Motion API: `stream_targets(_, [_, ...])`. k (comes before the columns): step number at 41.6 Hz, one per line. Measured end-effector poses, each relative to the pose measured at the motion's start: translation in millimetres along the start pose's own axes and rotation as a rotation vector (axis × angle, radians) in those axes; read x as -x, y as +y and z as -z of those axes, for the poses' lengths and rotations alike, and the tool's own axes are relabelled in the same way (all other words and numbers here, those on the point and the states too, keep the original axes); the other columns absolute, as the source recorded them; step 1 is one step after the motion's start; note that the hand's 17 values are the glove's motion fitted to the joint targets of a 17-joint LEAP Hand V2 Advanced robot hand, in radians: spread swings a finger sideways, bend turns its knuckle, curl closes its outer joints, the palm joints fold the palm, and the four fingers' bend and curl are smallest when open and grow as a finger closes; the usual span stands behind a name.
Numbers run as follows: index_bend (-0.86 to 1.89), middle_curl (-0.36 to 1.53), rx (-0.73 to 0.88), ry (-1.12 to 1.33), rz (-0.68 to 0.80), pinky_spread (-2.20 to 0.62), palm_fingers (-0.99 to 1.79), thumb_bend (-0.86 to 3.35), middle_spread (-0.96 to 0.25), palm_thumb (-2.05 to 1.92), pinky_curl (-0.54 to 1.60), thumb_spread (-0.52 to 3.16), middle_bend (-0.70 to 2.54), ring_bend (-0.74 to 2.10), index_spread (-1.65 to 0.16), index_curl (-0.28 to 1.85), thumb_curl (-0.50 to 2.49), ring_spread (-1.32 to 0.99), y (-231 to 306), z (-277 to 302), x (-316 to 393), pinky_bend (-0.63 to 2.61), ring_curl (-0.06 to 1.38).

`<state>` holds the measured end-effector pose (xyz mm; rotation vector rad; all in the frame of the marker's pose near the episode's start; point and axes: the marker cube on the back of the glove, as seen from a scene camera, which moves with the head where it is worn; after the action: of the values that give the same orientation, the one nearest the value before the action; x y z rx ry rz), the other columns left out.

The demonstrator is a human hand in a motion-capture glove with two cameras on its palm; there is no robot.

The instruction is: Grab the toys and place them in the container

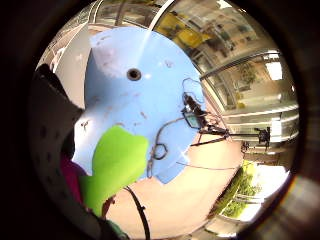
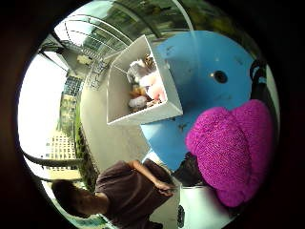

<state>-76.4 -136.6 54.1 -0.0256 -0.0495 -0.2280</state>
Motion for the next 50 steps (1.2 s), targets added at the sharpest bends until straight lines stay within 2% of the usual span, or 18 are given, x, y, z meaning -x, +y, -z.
stream_targets(3, [1.1,0.86,-0.031,0.076,-0.091,-0.4,0.93,0.06,-0.16,0.57,0.59,0.65,1.25,1.31,-0.1,0.77,0.9,-0.38,-14.7,23.1,1.5,1.01,0.66])
stream_targets(9, [1.1,0.88,-0.03,0.08,0.024,-0.41,0.91,0.04,-0.17,0.58,0.6,0.59,1.26,1.33,-0.12,0.8,0.93,-0.39,-44.6,38.0,49.9,1.03,0.68])
stream_targets(13, [1.1,0.89,-0.044,0.057,-0.097,-0.41,0.9,0.03,-0.17,0.58,0.61,0.56,1.26,1.33,-0.13,0.82,0.95,-0.4,-79.7,39.7,94.8,1.04,0.69])
stream_targets(14, [1.09,0.89,-0.043,0.06,-0.08,-0.41,0.9,0.03,-0.17,0.58,0.61,0.56,1.26,1.33,-0.13,0.83,0.96,-0.4,-85.8,38.6,106.2,1.05,0.69])
stream_targets(18, [1.09,0.9,-0.024,0.085,0.152,-0.41,0.89,0.02,-0.18,0.59,0.61,0.54,1.27,1.33,-0.14,0.84,0.97,-0.4,-97.1,30.4,136.1,1.05,0.7])
stream_targets(26, [1.08,0.91,0.02,-0.021,0.304,-0.4,0.87,0.0,-0.18,0.59,0.62,0.52,1.27,1.34,-0.16,0.88,1.01,-0.4,-131.5,-6.3,284.6,1.07,0.71])
stream_targets(32, [1.07,0.91,0.037,-0.037,0.349,-0.4,0.86,-0.01,-0.18,0.59,0.62,0.51,1.27,1.34,-0.17,0.9,1.03,-0.41,-144.0,-27.0,342.8,1.08,0.72])
stream_targets(40, [1.05,0.92,0.028,-0.035,0.347,-0.4,0.84,-0.01,-0.19,0.59,0.63,0.51,1.26,1.34,-0.18,0.93,1.05,-0.41,-150.6,-39.0,359.3,1.08,0.73])
stream_targets(43, [1.02,0.92,0.08,-0.015,0.322,-0.4,0.8,-0.02,-0.19,0.58,0.63,0.52,1.25,1.33,-0.18,0.93,1.05,-0.41,-149.6,-44.2,358.5,1.1,0.73])
stream_targets(44, [0.99,0.91,0.119,-0.007,0.316,-0.4,0.77,-0.02,-0.19,0.58,0.63,0.52,1.23,1.33,-0.18,0.93,1.04,-0.4,-148.4,-46.6,357.7,1.11,0.73])
stream_targets(47, [0.75,0.87,0.243,0.014,0.304,-0.38,0.35,-0.07,-0.2,0.45,0.63,0.71,1.1,1.31,-0.18,0.91,0.98,-0.38,-144.0,-54.4,355.8,1.09,0.72])
stream_targets(48, [0.56,0.82,0.26,0.019,0.303,-0.33,-0.17,-0.12,-0.2,0.33,0.66,0.79,0.92,1.22,-0.18,0.87,0.92,-0.36,-143.1,-56.2,355.7,1.15,0.71])
stream_targets(49, [0.46,0.77,0.263,0.022,0.306,-0.27,-0.54,-0.14,-0.16,0.25,0.71,0.83,0.72,1.15,-0.17,0.86,0.88,-0.3,-142.9,-57.5,356.7,1.25,0.73])
stream_targets(50, [0.38,0.73,0.255,0.022,0.312,-0.24,-0.58,-0.13,-0.14,0.21,0.69,0.86,0.62,1.08,-0.17,0.82,0.85,-0.26,-143.1,-58.4,358.8,1.27,0.71])
